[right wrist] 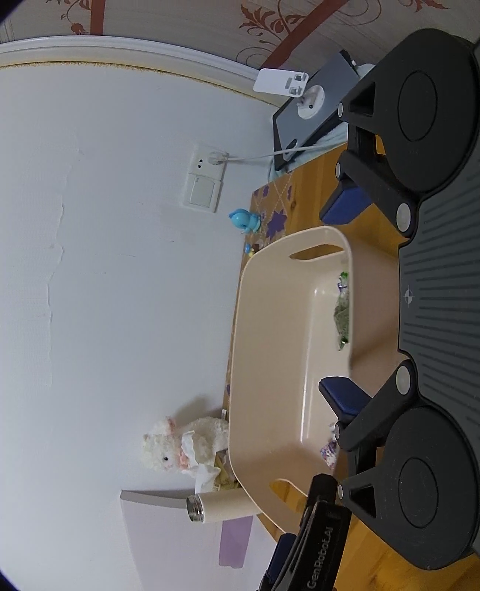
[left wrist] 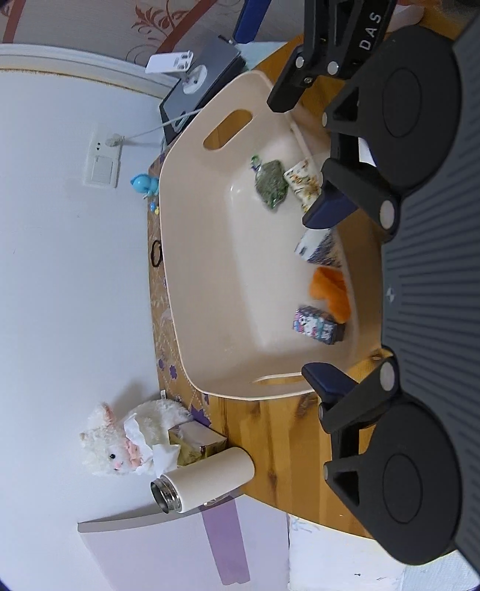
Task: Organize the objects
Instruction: 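Lift both items into the basket and open both tools, then grasp the black cube with the left tool while the right tool grasps the white card box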
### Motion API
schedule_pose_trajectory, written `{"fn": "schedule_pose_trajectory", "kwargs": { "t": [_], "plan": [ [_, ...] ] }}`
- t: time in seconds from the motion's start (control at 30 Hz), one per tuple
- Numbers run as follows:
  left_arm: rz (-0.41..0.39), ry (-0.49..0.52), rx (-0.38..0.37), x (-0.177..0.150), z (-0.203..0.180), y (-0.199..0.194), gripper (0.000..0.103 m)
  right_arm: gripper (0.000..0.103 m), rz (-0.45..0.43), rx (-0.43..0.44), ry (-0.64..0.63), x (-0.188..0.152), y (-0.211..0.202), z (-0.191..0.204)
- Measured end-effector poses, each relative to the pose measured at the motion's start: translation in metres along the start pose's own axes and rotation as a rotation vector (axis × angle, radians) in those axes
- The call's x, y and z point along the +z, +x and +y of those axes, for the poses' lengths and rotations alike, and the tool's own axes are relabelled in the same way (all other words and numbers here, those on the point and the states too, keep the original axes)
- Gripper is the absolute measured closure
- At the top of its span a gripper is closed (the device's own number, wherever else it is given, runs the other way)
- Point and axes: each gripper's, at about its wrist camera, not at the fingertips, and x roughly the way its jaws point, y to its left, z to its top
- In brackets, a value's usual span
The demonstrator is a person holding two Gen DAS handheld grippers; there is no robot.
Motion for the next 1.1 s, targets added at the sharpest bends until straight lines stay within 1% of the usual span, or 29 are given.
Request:
{"fn": "schedule_pose_trajectory", "kwargs": {
  "t": [0.1, 0.23, 0.37, 0.63, 0.77, 0.93, 1.1],
  "plan": [
    [0.0, 0.004, -0.004, -0.012, -0.001, -0.009, 0.021, 0.007, 0.011, -0.002, -0.008, -0.01, -0.005, -0.002],
    [0.02, 0.013, -0.022, -0.029, -0.001, -0.015, 0.021, 0.007, 0.05, 0.0, -0.005, -0.025, -0.005, -0.005],
    [0.044, 0.051, -0.018, -0.044, -0.004, -0.013, 0.021, 0.007, 0.095, 0.006, -0.008, -0.041, 0.0, -0.006],
    [0.156, 0.068, -0.053, -0.072, -0.009, 0.013, 0.021, 0.007, 0.182, 0.023, -0.023, -0.07, 0.016, -0.004],
    [0.18, 0.102, -0.054, -0.084, -0.018, 0.025, 0.021, 0.007, 0.221, 0.046, -0.017, -0.079, 0.025, -0.003],
    [0.208, 0.08, -0.078, -0.09, -0.02, 0.042, 0.021, 0.005, 0.262, 0.073, -0.025, -0.088, 0.037, -0.001],
    [0.23, 0.048, -0.082, -0.091, -0.014, 0.059, 0.022, 0.003, 0.282, 0.103, -0.006, -0.093, 0.048, -0.003]
  ]
}}
